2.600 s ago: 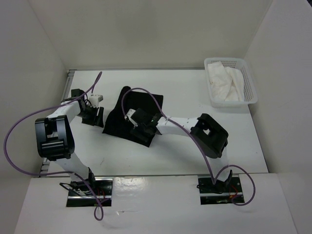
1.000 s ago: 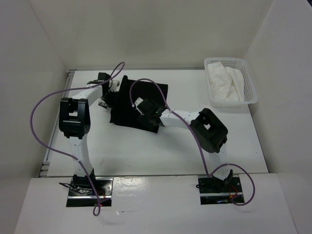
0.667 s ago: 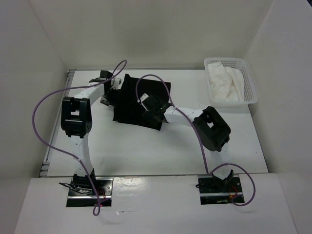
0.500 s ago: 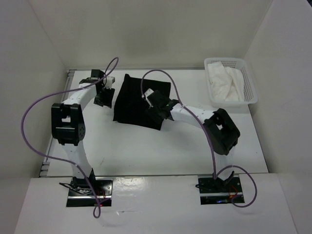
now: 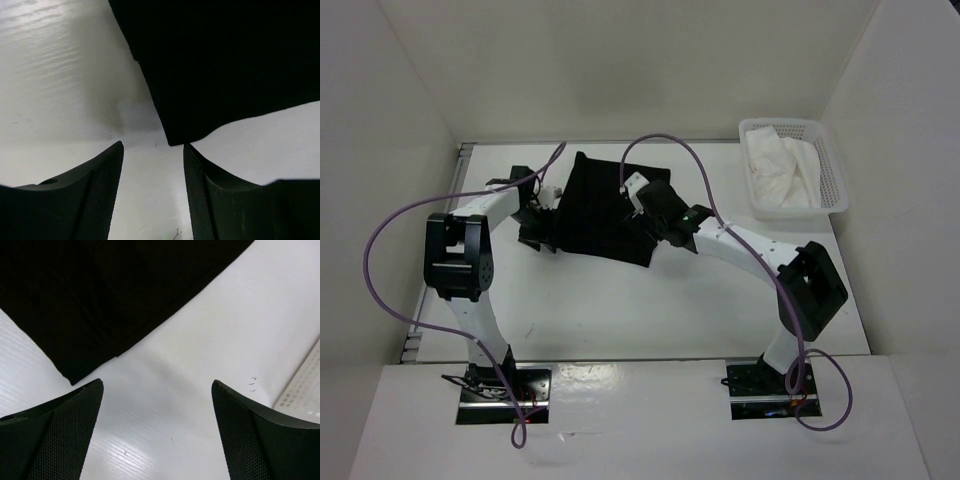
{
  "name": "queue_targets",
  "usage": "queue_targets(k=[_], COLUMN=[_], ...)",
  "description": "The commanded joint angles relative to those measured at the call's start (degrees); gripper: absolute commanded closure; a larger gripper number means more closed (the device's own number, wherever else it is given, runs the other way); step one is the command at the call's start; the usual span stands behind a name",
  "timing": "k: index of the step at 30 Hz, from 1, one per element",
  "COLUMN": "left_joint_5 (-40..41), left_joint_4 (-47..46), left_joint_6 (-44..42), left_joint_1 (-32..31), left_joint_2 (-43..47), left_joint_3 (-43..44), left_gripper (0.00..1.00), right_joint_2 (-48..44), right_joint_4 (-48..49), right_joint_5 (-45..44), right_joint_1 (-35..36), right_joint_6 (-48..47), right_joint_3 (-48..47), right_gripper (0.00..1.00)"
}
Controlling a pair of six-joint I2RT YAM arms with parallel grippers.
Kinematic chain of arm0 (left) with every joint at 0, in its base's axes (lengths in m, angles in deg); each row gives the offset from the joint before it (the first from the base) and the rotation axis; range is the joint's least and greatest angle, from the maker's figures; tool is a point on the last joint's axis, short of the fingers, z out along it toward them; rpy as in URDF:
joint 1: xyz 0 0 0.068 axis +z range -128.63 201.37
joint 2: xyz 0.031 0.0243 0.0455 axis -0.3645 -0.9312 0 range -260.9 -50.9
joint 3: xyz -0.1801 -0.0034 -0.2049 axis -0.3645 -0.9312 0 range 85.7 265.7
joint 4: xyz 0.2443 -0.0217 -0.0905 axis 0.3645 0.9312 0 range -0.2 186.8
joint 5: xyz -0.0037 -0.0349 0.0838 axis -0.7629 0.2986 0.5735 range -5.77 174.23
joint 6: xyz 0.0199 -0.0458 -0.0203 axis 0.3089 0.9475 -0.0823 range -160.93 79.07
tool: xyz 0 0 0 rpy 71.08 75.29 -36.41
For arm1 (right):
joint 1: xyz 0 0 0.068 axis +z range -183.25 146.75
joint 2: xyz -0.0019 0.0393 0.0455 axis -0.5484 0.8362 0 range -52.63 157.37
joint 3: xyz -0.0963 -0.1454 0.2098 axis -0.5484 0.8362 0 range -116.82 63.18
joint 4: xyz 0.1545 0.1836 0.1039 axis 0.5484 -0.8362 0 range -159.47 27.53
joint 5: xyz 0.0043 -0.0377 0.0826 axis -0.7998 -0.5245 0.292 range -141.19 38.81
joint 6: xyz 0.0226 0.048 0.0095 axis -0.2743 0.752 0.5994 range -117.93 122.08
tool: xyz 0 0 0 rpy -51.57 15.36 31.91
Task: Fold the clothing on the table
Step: Flatten the skirt out
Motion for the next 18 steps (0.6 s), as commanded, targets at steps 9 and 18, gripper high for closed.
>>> queue_targets(k=[9,18], left_joint_5=[-10.57,-10.41], left_joint_4=[1.44,2.85], left_joint_6=[2.28,2.28], left_joint_1=[0.47,0.47], left_joint_2=[-0.59,0.46], left_joint_3=[5.47,7.14], left_gripper=[0.44,0.44], right_joint_2=[0.08,0.6], right_joint_4=[1.39,1.4], right_joint_5=[0.5,0.5], right_joint_1=[-0.14,-0.14], right_joint_6=[1.1,1.1], right_joint_3=[1.85,1.85], right_gripper=[0.07,0.07])
